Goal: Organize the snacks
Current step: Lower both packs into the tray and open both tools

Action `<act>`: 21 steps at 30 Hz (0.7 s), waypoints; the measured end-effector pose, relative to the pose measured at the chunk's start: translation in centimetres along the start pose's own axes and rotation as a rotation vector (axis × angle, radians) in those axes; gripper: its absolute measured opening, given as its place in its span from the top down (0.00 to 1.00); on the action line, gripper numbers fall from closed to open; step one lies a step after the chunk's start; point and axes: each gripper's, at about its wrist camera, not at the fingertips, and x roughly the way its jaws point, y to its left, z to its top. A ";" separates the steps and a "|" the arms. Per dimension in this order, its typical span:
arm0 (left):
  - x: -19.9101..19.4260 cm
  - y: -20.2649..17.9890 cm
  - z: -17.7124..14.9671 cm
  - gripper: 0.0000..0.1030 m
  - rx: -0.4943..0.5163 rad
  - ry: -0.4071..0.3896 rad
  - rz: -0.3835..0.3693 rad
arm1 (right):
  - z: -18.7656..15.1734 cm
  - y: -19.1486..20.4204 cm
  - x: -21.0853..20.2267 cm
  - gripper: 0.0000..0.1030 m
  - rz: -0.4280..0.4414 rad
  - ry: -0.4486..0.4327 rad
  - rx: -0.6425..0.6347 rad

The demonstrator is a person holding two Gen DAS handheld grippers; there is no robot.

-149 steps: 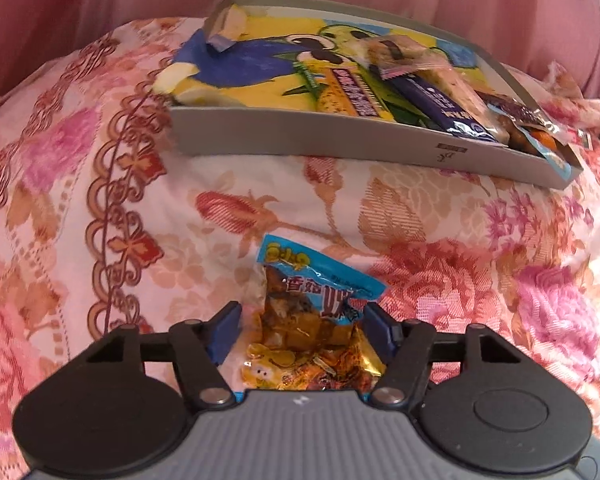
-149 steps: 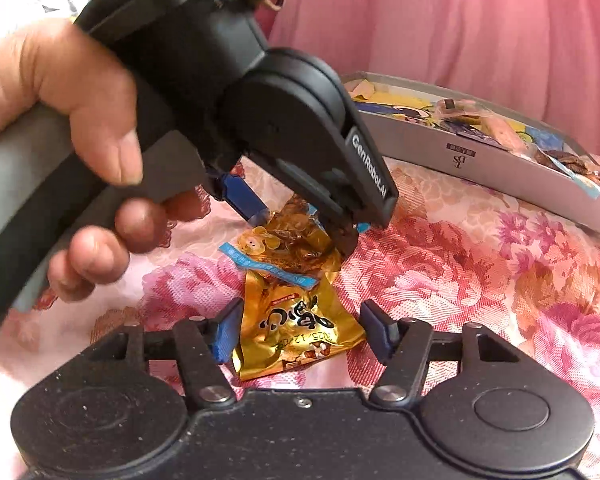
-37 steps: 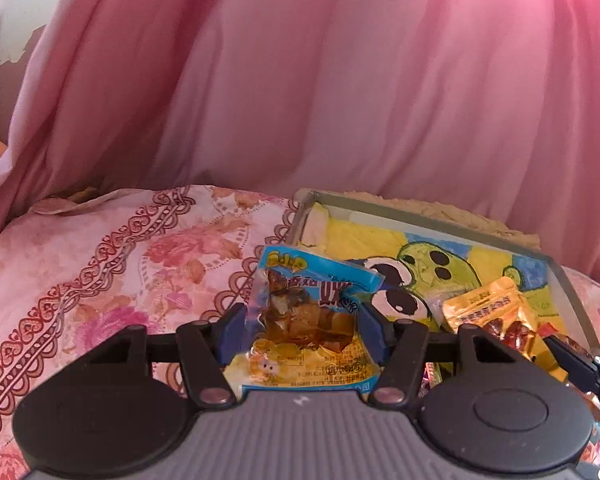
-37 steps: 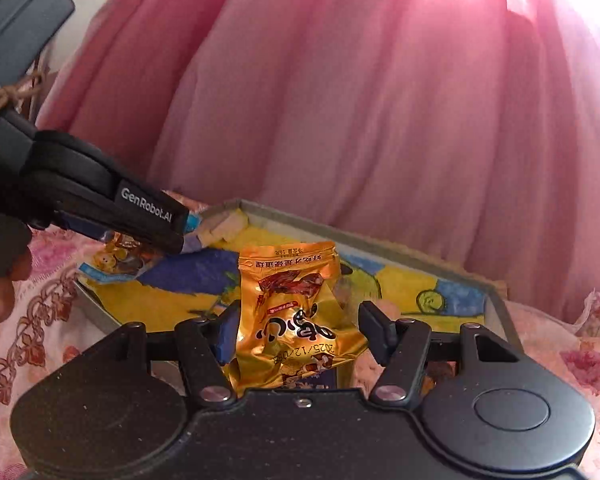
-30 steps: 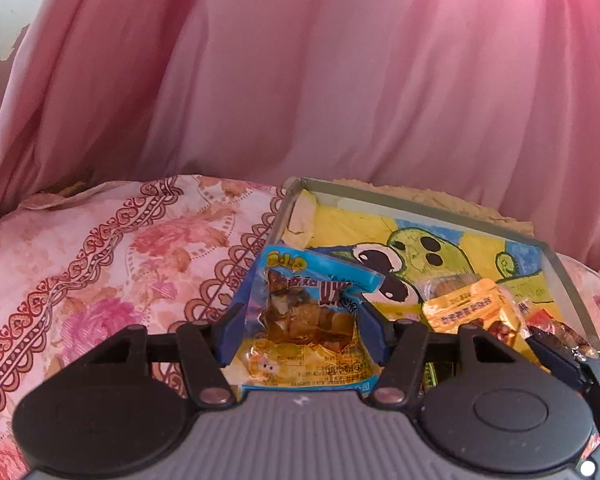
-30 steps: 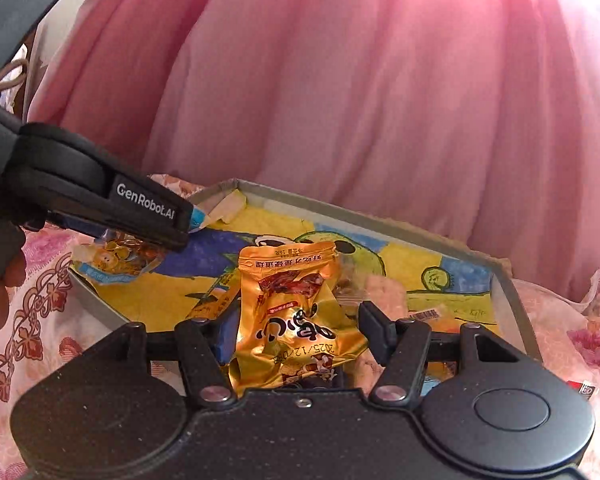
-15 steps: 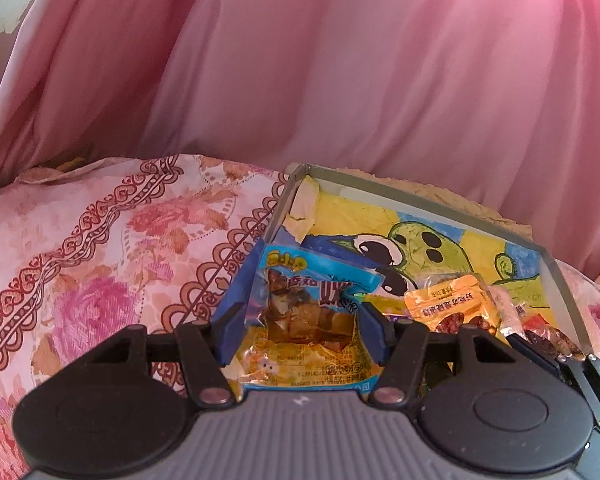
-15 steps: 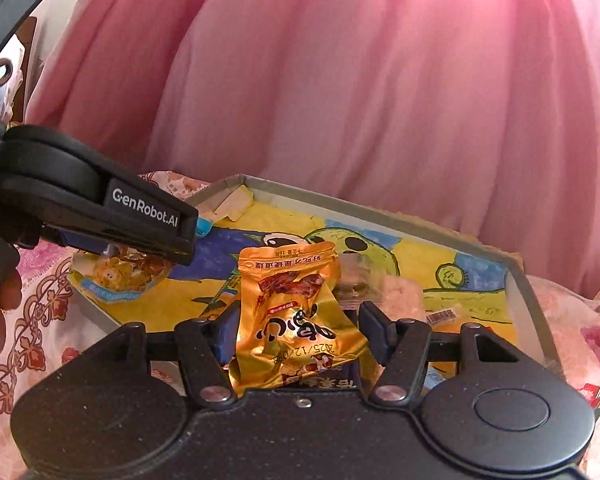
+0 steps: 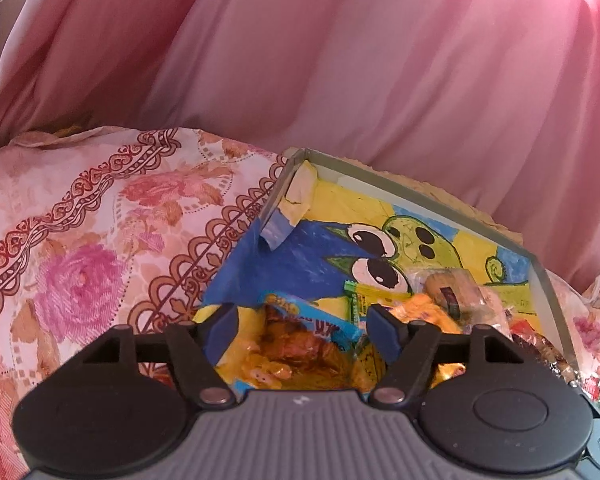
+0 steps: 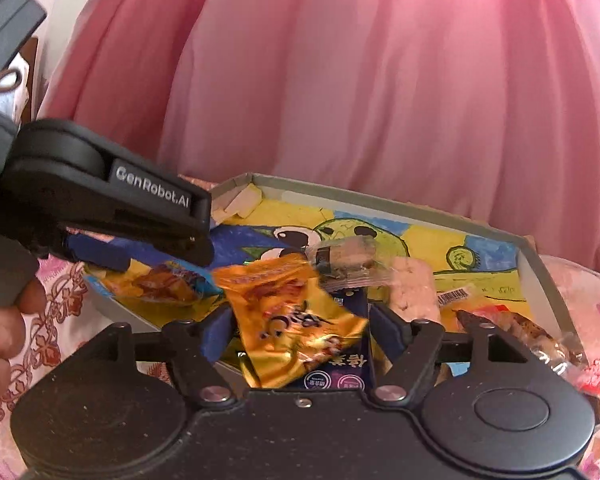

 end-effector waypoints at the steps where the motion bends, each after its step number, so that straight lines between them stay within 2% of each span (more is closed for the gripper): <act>1: -0.1 -0.1 -0.1 0.24 -0.001 -0.003 -0.002 | 0.0 -0.1 -0.1 0.22 0.003 -0.007 0.009; 6: -0.9 0.0 0.0 0.17 -0.053 -0.032 -0.018 | -0.1 -0.4 -0.9 0.17 0.012 -0.041 0.038; 10: -2.0 0.0 0.0 0.10 -0.062 -0.059 -0.019 | 0.1 -0.9 -2.1 0.05 0.035 -0.072 0.075; 14: -3.4 -0.4 0.1 0.04 -0.042 -0.107 0.006 | 0.6 -1.2 -3.8 0.03 0.072 -0.096 0.089; 21: -7.0 -1.4 0.8 0.01 -0.033 -0.185 0.019 | 1.8 -3.1 -8.2 0.01 0.031 -0.151 0.121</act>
